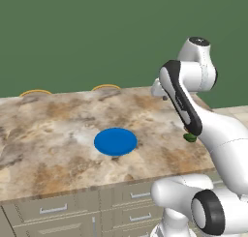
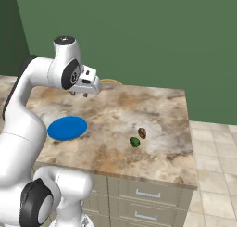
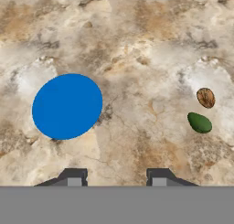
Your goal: Pick the avocado and bread from the counter and place them on the plate. Then pick the jam from the cabinet and place it next to the plate. Lastly close the cabinet door.
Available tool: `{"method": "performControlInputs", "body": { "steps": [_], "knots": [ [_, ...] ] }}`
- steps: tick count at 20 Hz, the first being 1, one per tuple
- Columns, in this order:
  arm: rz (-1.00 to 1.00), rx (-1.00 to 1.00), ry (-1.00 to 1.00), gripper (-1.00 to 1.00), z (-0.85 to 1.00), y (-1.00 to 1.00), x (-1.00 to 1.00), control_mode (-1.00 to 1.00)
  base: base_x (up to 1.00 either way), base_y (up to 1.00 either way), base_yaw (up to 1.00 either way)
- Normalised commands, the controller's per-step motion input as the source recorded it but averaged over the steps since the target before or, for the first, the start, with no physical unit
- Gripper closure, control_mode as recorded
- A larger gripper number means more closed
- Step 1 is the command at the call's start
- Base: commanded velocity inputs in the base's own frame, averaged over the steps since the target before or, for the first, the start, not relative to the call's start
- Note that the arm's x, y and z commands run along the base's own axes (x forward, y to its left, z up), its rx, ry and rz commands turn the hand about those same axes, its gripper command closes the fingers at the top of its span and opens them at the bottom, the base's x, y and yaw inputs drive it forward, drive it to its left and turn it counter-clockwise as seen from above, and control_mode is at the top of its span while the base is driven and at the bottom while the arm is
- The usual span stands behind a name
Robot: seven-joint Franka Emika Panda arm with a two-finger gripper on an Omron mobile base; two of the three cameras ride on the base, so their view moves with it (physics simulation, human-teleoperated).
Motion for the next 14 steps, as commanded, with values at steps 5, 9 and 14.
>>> {"method": "performControlInputs", "body": {
  "steps": [5,9,14],
  "knots": [
    [0.0,0.0,-0.05,-1.0,-0.17,-0.03,0.0,-1.0,0.0,0.0,0.0],
    [0.0,0.0,-0.01,-1.0,-0.27,-0.11,0.0,-1.0,0.0,0.0,0.0],
    [0.0,0.0,0.0,-1.0,-0.21,-0.21,0.0,-1.0,0.0,0.0,0.0]
  ]
}}
